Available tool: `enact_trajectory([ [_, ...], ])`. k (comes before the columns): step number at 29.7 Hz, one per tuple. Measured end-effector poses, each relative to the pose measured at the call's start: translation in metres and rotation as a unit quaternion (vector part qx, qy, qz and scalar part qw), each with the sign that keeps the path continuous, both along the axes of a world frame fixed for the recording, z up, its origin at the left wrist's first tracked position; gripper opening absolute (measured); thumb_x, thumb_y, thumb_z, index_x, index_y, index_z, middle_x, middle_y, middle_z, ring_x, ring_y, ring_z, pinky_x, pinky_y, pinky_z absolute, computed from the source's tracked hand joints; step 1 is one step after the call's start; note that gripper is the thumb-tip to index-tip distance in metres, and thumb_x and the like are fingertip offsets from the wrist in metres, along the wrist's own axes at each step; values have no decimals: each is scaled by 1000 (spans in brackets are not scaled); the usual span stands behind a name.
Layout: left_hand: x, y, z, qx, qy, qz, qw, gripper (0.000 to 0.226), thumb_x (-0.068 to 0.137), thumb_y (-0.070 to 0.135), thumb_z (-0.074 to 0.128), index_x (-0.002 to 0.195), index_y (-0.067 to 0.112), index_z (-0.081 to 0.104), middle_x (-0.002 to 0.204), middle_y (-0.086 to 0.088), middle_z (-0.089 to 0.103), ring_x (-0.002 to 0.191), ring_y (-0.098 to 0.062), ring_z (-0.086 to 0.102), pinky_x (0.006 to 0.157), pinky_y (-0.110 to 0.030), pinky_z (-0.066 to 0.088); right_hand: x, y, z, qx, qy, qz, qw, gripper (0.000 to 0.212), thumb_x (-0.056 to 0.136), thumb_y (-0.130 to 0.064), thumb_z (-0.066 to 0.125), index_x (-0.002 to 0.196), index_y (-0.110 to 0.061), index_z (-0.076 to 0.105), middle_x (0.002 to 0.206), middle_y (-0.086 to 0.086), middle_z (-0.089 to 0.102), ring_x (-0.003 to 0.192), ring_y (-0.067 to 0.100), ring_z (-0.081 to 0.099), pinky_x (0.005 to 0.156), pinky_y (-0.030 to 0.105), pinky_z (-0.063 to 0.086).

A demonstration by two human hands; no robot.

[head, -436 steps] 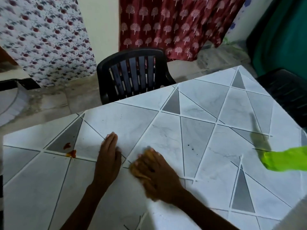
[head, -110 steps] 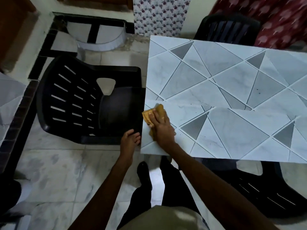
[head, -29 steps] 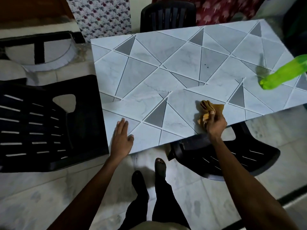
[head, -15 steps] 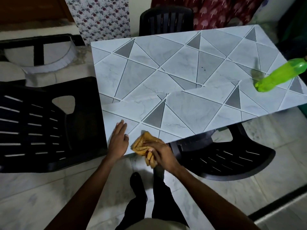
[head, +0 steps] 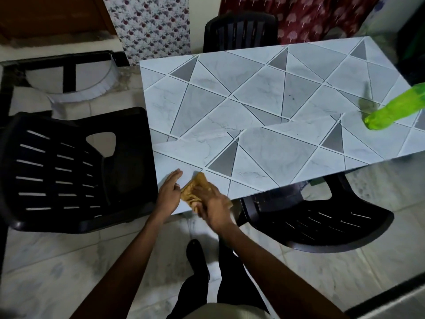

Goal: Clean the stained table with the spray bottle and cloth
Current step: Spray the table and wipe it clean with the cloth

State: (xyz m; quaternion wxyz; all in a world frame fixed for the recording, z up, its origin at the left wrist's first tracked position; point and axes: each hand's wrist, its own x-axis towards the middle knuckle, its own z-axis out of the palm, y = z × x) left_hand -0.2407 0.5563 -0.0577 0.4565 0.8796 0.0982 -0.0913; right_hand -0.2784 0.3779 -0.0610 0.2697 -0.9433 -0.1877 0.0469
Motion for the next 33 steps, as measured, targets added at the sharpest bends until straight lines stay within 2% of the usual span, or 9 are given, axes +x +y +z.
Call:
enact_trajectory([
  [3,-1,11,1,-20,7,7,1000,49,96,-9,37,137,8,56,150,-4,47,141,-18,40,119,-29,27,-9,9,18,-3,25,65,998,55,86,-21,70,140,-19,58,149,-1,54,140,33,38,114,37,35],
  [6,-7,16,-1,-5,-13,-15,1000,49,94,-12,37,135,5,58,149,-5,49,140,-17,41,117,-23,25,-1,-10,19,-42,12,78,996,74,57,2,78,126,-23,70,135,-8,66,125,30,58,94,34,55],
  [12,-14,7,-5,12,-36,-2,999,52,90,-16,37,133,2,59,150,-5,48,143,-16,38,117,-16,19,-5,-98,10,-37,15,112,993,62,58,0,63,110,-33,74,128,-17,68,123,15,61,101,27,51],
  [16,-18,8,-8,19,-40,-21,999,52,89,-16,38,135,2,57,152,-3,44,145,-16,34,111,0,12,10,-157,14,-39,15,-156,987,29,78,-11,66,96,-31,76,104,-13,73,97,15,68,83,24,55],
  [20,-17,12,-7,13,-28,-31,999,53,89,-15,39,135,3,57,152,-3,44,144,-15,35,108,2,12,23,-160,24,19,65,-382,922,44,86,-5,65,119,-34,70,106,-2,67,99,19,62,74,3,39],
  [23,-14,14,-3,3,-12,-21,1000,51,91,-14,37,135,2,57,150,-5,46,143,-15,38,109,1,14,0,-83,18,45,90,-293,951,39,88,-5,61,122,-23,68,106,-4,62,98,13,56,83,21,45],
  [25,-13,14,1,2,-8,-17,1000,51,91,-14,37,135,3,58,150,-5,47,142,-15,39,111,-5,17,-27,-21,10,90,152,-193,965,43,86,-10,61,119,-38,70,118,5,68,110,23,61,93,32,48],
  [30,-11,17,7,1,8,-28,1000,51,93,-10,39,138,7,56,151,0,45,142,-11,37,112,-10,19,-41,41,22,133,151,-13,980,64,51,1,58,106,-25,78,117,-9,75,114,17,64,99,16,42],
  [33,-10,13,11,2,11,1,1000,47,94,-7,41,135,7,59,150,-1,48,141,-14,40,115,-20,26,-29,15,31,195,155,-28,968,64,56,7,52,108,-21,78,118,-8,74,112,13,68,96,25,53],
])
